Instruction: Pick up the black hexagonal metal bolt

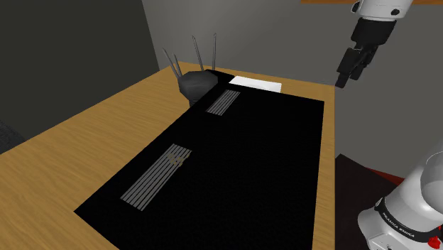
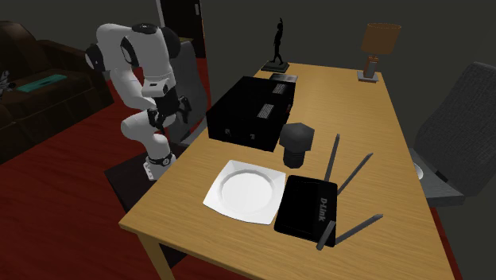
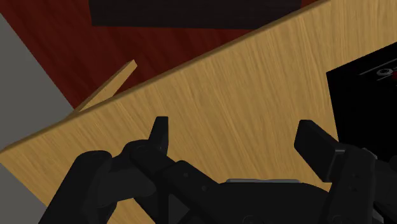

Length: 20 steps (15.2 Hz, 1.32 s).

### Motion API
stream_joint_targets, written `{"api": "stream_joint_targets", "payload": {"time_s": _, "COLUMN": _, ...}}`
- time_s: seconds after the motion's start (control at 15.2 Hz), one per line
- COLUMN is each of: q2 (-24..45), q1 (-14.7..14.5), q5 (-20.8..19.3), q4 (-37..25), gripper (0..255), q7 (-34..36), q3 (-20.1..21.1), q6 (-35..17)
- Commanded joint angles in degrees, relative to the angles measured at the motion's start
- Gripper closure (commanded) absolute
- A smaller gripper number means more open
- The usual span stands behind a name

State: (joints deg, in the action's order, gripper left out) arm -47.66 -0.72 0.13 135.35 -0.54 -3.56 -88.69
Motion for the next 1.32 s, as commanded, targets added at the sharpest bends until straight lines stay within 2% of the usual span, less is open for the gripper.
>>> {"api": "stream_joint_targets", "payload": {"time_s": 0.0, "q2": 0.0, "q1": 0.0, "q5": 0.0, "q4": 0.0, "gripper": 0, "q7": 0.0, "q3": 0.0, "q6": 0.0}}
{"api": "stream_joint_targets", "payload": {"time_s": 0.66, "q2": 14.5, "q1": -6.6, "q5": 23.9, "q4": 0.3, "gripper": 0, "q7": -1.4, "q3": -7.6, "q6": -13.3}}
{"api": "stream_joint_targets", "payload": {"time_s": 0.99, "q2": 22.8, "q1": -11.3, "q5": 38.3, "q4": -1.7, "gripper": 0, "q7": -5.6, "q3": -11.3, "q6": -17.6}}
{"api": "stream_joint_targets", "payload": {"time_s": 1.25, "q2": 29.9, "q1": -14.8, "q5": 51.2, "q4": -4.7, "gripper": 0, "q7": -10.1, "q3": -14.0, "q6": -18.4}}
